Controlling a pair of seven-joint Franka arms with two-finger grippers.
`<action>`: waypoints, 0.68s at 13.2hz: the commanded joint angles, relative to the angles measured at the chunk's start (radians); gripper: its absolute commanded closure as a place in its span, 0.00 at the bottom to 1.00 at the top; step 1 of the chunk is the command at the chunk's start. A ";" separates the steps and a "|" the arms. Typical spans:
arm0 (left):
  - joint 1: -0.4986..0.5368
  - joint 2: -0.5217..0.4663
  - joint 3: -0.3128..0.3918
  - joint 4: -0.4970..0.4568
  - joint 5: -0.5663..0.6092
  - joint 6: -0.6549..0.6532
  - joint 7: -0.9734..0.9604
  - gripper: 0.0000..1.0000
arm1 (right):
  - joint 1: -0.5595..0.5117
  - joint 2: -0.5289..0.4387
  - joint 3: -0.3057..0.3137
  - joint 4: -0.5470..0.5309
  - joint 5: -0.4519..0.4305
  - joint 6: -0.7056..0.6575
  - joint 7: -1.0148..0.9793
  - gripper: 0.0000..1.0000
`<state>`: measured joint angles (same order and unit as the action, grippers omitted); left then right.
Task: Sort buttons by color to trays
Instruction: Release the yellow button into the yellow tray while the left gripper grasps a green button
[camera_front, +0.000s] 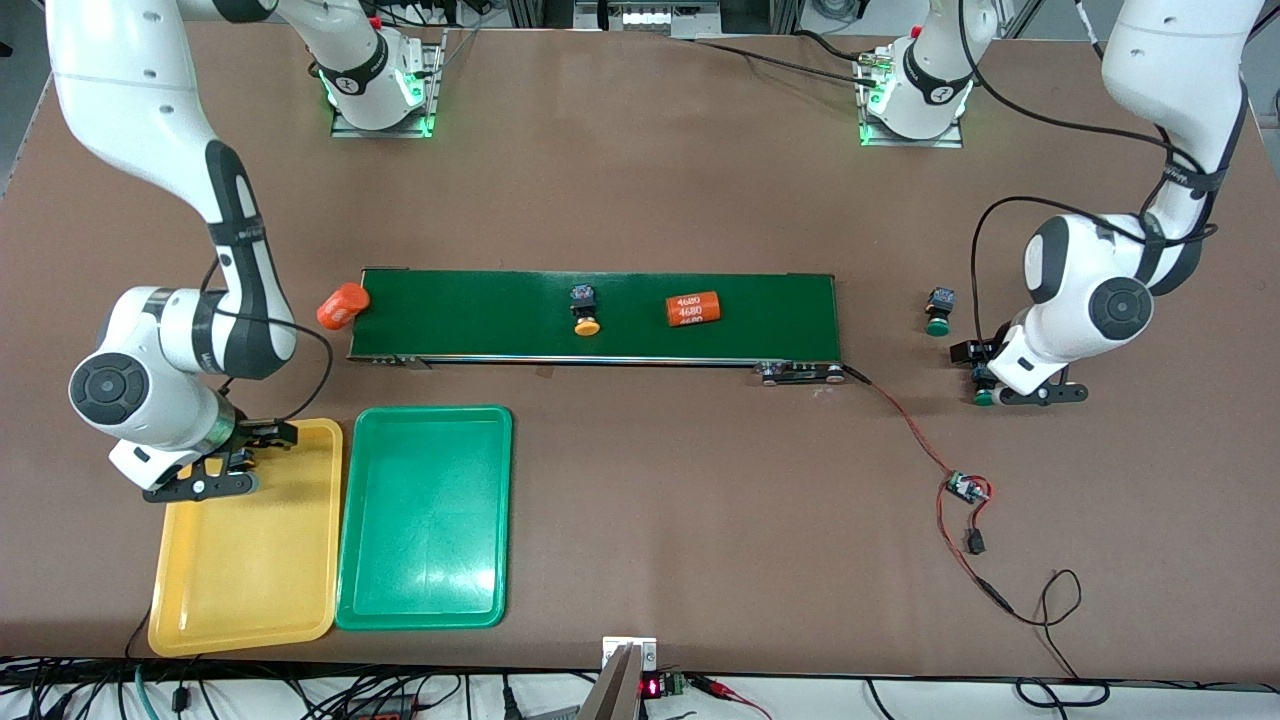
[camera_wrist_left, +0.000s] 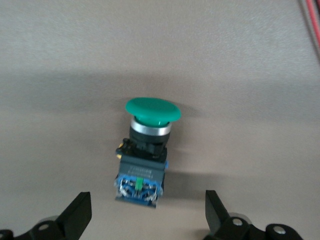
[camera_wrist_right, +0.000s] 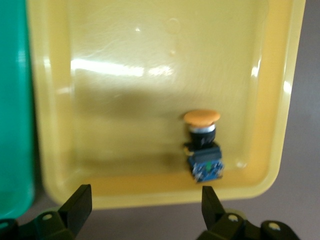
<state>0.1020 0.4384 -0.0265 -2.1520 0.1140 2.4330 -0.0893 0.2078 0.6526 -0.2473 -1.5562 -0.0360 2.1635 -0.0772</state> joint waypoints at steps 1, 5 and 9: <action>-0.016 0.016 0.016 0.004 -0.011 0.041 0.014 0.00 | 0.044 -0.099 0.005 -0.031 0.002 -0.115 0.063 0.00; -0.015 0.036 0.016 0.007 -0.011 0.064 0.011 0.42 | 0.093 -0.261 0.006 -0.108 0.027 -0.260 0.108 0.00; -0.018 -0.015 0.013 0.021 -0.005 0.061 0.086 0.79 | 0.168 -0.405 0.005 -0.264 0.025 -0.254 0.209 0.00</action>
<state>0.0988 0.4635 -0.0252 -2.1317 0.1141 2.4978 -0.0458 0.3435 0.3383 -0.2434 -1.7134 -0.0166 1.8964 0.0874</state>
